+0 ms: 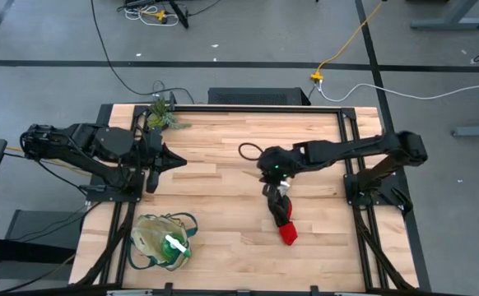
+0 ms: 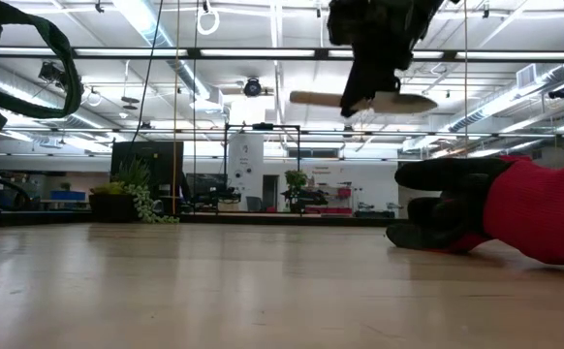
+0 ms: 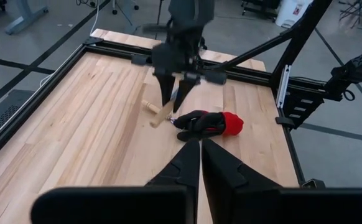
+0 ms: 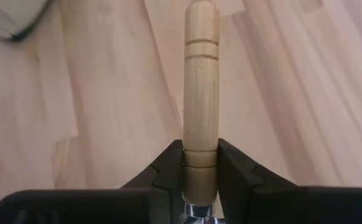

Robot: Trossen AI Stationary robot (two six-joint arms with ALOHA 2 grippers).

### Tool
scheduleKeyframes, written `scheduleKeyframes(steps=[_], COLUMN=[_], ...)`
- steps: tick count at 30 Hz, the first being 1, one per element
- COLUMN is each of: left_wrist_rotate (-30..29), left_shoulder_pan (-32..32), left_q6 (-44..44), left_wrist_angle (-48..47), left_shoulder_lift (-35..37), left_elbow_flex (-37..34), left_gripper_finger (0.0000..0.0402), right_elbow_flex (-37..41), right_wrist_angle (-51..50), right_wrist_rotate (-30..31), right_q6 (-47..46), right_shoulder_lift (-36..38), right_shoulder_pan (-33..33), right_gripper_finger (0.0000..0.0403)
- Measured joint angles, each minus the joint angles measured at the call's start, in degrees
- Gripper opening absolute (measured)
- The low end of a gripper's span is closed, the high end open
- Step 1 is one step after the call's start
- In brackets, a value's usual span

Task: Pick & Place Garden tools in Gardening bag
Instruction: Put the brown trowel into the white gardening bag

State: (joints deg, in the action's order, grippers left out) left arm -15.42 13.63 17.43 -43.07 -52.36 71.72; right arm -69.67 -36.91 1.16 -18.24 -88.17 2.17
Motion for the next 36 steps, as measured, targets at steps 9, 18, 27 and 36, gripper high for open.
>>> scheduleKeyframes(steps=[9,18,27,36], left_wrist_rotate=[0.0,0.0,0.0,-1.1], left_shoulder_pan=[0.0,0.0,0.0,0.0], left_q6=[0.0,0.0,0.0,0.0], left_wrist_angle=[0.1,0.1,0.1,0.1], left_shoulder_lift=[0.0,0.0,0.0,0.0], left_elbow_flex=[0.0,0.0,0.0,0.0], left_gripper_finger=[0.0025,0.0025,0.0025,0.0025], right_elbow_flex=[0.0,0.0,0.0,0.0], right_wrist_angle=[-0.1,0.0,-0.4,-0.2], right_wrist_rotate=[0.0,-0.1,-0.7,-0.1], right_q6=[1.0,2.4,3.8,4.2], right_shoulder_lift=[7.6,15.0,19.9,24.6], right_shoulder_pan=[0.0,0.0,0.1,0.1], right_gripper_finger=[0.0079,0.0079,0.0079,0.0079])
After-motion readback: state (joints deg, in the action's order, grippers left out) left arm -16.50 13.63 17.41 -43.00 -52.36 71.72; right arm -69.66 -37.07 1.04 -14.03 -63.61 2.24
